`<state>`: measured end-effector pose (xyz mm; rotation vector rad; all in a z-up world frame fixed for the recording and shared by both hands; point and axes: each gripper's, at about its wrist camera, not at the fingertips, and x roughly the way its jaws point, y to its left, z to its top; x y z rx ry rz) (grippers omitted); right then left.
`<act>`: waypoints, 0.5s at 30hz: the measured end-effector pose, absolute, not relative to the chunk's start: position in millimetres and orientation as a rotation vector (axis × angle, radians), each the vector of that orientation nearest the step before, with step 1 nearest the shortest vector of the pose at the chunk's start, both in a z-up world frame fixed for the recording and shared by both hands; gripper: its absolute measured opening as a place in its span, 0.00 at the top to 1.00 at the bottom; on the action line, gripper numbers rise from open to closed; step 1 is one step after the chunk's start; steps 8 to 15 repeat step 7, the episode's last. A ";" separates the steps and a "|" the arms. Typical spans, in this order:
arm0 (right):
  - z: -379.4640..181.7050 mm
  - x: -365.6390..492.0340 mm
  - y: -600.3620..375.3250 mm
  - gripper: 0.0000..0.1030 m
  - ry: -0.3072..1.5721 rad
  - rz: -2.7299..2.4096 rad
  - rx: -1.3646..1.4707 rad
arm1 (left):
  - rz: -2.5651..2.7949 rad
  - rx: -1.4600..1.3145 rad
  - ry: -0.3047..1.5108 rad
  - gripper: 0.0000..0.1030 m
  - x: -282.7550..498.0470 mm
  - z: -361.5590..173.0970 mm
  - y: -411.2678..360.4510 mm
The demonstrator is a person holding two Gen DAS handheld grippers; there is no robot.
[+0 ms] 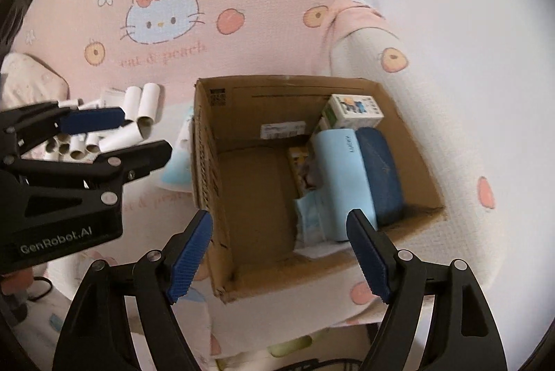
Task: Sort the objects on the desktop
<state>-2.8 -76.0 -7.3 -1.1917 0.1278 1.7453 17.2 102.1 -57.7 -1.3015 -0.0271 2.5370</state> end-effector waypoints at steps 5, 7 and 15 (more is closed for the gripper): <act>-3.7 0.8 -84.8 0.25 0.135 1.801 -1.197 | 2.531 -1.275 -0.006 0.31 24.0 -52.8 109.7; -2.5 2.8 -85.7 0.24 0.114 1.776 -1.196 | 2.530 -1.268 0.016 0.30 26.3 -51.3 113.5; -2.5 2.8 -85.7 0.24 0.114 1.776 -1.196 | 2.530 -1.268 0.016 0.30 26.3 -51.3 113.5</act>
